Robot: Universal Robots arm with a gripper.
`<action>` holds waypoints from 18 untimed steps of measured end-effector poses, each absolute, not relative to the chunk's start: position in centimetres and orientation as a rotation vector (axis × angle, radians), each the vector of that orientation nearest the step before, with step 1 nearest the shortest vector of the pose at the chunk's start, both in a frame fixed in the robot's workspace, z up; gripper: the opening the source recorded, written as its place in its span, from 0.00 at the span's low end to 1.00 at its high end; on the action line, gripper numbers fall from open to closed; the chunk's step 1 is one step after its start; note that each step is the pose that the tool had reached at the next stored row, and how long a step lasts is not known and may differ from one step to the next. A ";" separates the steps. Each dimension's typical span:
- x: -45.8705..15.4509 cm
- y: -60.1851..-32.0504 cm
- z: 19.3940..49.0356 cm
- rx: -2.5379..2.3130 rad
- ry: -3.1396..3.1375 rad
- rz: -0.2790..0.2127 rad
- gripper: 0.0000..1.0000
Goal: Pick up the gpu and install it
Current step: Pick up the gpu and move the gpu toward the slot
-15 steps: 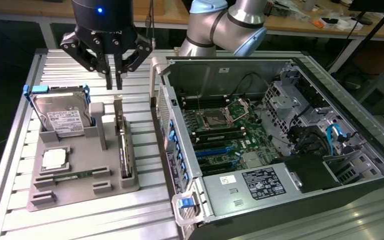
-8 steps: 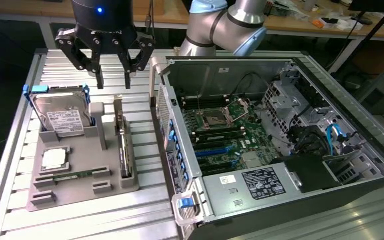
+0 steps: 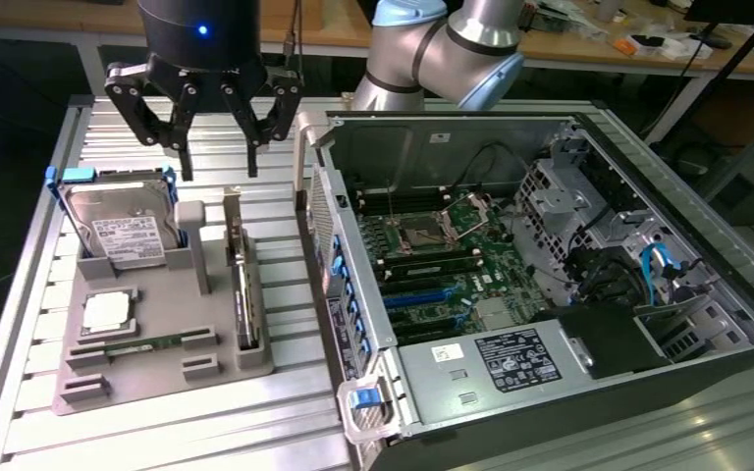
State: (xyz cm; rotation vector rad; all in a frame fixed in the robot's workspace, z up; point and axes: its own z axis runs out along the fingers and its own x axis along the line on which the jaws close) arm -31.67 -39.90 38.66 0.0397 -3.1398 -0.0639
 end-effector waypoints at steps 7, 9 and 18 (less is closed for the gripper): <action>-31.7 -39.9 37.6 0.040 -3.118 -0.064 0.60; -31.7 -40.0 37.4 0.041 -3.114 -0.063 0.60; -31.7 -40.4 36.6 0.045 -3.136 -0.063 0.60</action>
